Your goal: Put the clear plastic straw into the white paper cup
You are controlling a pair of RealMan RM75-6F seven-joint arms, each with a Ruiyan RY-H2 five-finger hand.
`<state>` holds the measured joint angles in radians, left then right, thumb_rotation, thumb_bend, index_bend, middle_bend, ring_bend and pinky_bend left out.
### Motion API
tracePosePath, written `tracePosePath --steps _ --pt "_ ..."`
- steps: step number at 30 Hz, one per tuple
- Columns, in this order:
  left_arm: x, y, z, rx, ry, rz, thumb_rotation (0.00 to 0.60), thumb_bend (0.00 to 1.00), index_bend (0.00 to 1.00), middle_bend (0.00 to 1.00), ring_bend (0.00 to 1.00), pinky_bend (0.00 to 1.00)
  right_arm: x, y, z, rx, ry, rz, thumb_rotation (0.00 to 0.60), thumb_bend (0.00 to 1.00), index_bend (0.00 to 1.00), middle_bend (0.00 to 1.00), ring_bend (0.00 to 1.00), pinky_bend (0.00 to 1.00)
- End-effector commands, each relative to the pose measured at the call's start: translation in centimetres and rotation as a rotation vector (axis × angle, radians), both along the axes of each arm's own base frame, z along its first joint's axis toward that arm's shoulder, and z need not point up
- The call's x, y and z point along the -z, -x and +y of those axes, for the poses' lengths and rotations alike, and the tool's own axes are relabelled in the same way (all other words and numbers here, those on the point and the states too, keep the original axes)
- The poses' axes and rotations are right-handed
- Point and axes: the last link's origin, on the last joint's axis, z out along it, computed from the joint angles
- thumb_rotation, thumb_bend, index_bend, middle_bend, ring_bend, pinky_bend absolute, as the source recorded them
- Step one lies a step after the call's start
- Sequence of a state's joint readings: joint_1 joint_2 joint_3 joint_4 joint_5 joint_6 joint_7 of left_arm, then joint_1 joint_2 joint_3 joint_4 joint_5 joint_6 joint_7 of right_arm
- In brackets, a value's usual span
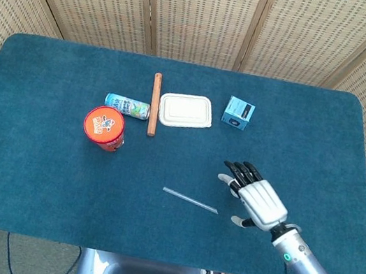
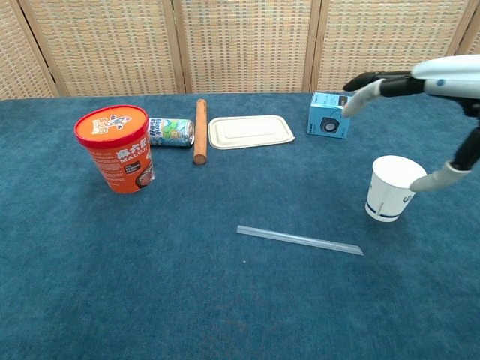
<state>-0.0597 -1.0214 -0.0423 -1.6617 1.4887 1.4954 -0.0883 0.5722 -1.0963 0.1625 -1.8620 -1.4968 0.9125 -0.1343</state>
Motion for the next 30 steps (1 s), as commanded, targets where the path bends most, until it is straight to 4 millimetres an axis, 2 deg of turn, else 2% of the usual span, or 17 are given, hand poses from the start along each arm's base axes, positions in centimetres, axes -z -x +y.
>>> tracePosePath --steps 1,6,13,23,30 --pt "-0.1 0.1 0.2 -0.003 -0.002 -0.003 0.600 0.12 0.00 0.00 0.00 0.00 3.3 -5.1 -2.2 -0.022 -0.067 -0.018 0.600 0.01 0.30 0.00 0.00 0.00" --pt "-0.2 0.3 0.5 -0.011 -0.005 -0.005 0.600 0.12 0.00 0.00 0.00 0.00 6.7 -7.4 -3.1 0.042 -0.134 -0.035 0.600 0.09 0.40 0.00 0.00 0.00" --pt "-0.3 0.5 0.9 -0.020 -0.005 -0.010 0.600 0.12 0.00 0.00 0.00 0.00 11.2 -9.0 -3.6 0.098 -0.156 0.041 0.600 0.17 0.41 0.00 0.00 0.00" --pt "-0.7 0.8 1.1 -0.028 -0.013 -0.020 0.600 0.12 0.00 0.00 0.00 0.00 15.4 -8.9 -4.3 0.188 -0.122 0.116 0.600 0.32 0.43 0.00 0.00 0.00" --pt "-0.8 0.8 1.1 -0.030 -0.009 -0.024 0.600 0.12 0.00 0.00 0.00 0.00 16.8 -8.7 -4.3 0.224 -0.132 0.118 0.600 0.33 0.45 0.00 0.00 0.00"
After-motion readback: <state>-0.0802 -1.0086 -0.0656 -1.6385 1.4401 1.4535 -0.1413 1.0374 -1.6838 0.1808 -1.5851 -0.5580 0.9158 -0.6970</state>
